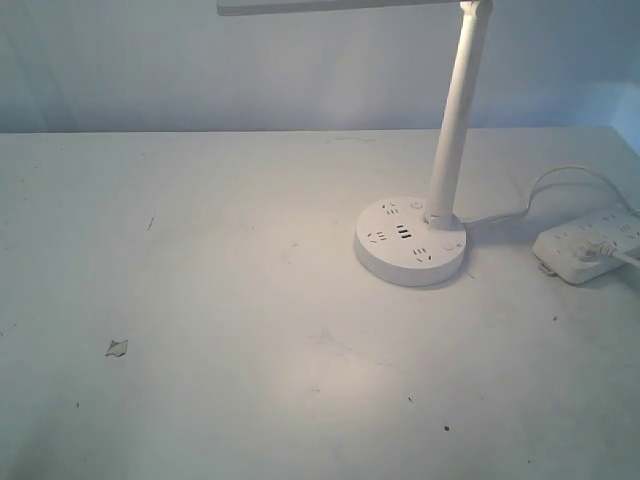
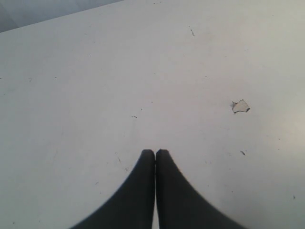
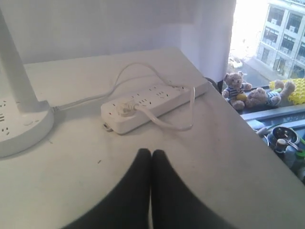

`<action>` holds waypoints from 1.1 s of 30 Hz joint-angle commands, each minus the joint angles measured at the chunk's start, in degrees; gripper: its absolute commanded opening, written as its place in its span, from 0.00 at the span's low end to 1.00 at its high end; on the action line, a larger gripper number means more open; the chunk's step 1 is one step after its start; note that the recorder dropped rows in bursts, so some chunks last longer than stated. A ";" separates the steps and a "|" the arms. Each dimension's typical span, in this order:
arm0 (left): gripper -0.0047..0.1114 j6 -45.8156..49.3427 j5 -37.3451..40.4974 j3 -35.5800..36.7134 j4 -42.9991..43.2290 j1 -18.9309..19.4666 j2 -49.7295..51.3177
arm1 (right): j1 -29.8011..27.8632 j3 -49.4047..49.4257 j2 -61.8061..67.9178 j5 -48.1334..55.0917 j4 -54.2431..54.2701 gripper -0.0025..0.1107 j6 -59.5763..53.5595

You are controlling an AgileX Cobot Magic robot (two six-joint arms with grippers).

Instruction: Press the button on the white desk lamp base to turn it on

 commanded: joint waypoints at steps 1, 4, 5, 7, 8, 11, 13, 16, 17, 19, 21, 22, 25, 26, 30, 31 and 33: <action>0.04 -0.06 0.04 0.19 -0.07 0.03 -0.22 | -0.38 0.82 -0.23 1.15 0.93 0.02 -0.62; 0.04 -0.06 0.04 0.19 -0.07 0.03 -0.22 | -2.09 0.74 -0.23 1.15 1.21 0.02 -0.62; 0.04 -0.06 0.04 0.19 -0.07 0.03 -0.22 | -3.70 0.74 -0.23 1.15 1.57 0.02 -0.62; 0.04 -0.06 0.04 0.19 -0.07 0.03 -0.22 | -6.24 0.74 -0.23 1.15 2.01 0.02 -0.62; 0.04 -0.06 0.04 0.19 -0.07 0.03 -0.22 | -7.07 0.74 -0.23 1.15 1.96 0.02 -0.62; 0.04 -0.06 0.04 0.19 -0.07 0.03 -0.22 | -8.47 0.74 -0.23 0.57 1.96 0.02 -0.62; 0.04 -0.06 0.04 0.19 -0.07 0.03 -0.22 | -8.47 0.74 -0.23 -0.08 1.96 0.02 -0.15; 0.04 -0.06 0.04 0.19 -0.07 0.03 -0.22 | -8.36 0.74 -0.23 -1.10 2.13 0.02 0.89; 0.04 -0.06 0.04 0.19 -0.07 0.03 -0.22 | -8.36 0.74 -0.23 -1.42 2.24 0.02 0.89; 0.04 -0.06 0.04 0.19 -0.07 0.03 -0.22 | -8.36 0.74 -0.23 -2.61 2.01 0.02 0.89; 0.04 -0.06 0.04 0.19 -0.07 0.03 -0.22 | -8.36 0.74 -0.23 -4.63 1.59 0.02 0.89; 0.04 -0.06 0.04 0.19 -0.07 0.03 -0.22 | -8.36 0.74 -0.23 -5.81 1.59 0.02 0.89; 0.04 -0.06 0.04 0.19 -0.07 0.03 -0.22 | -8.36 0.74 -0.23 -7.57 1.59 0.02 0.89; 0.04 -0.06 0.04 0.19 -0.07 0.03 -0.22 | -8.36 0.74 -0.23 -7.57 1.59 0.02 0.89; 0.04 -0.06 0.04 0.19 -0.07 0.03 -0.22 | -8.36 0.74 -0.23 -7.69 1.59 0.02 0.22; 0.04 -0.06 0.04 0.19 -0.07 0.03 -0.22 | -8.36 0.74 -0.23 -7.82 1.95 0.02 -0.81; 0.04 -0.06 0.04 0.19 -0.07 0.03 -0.22 | -8.36 0.74 -0.23 -7.82 3.67 0.02 -3.73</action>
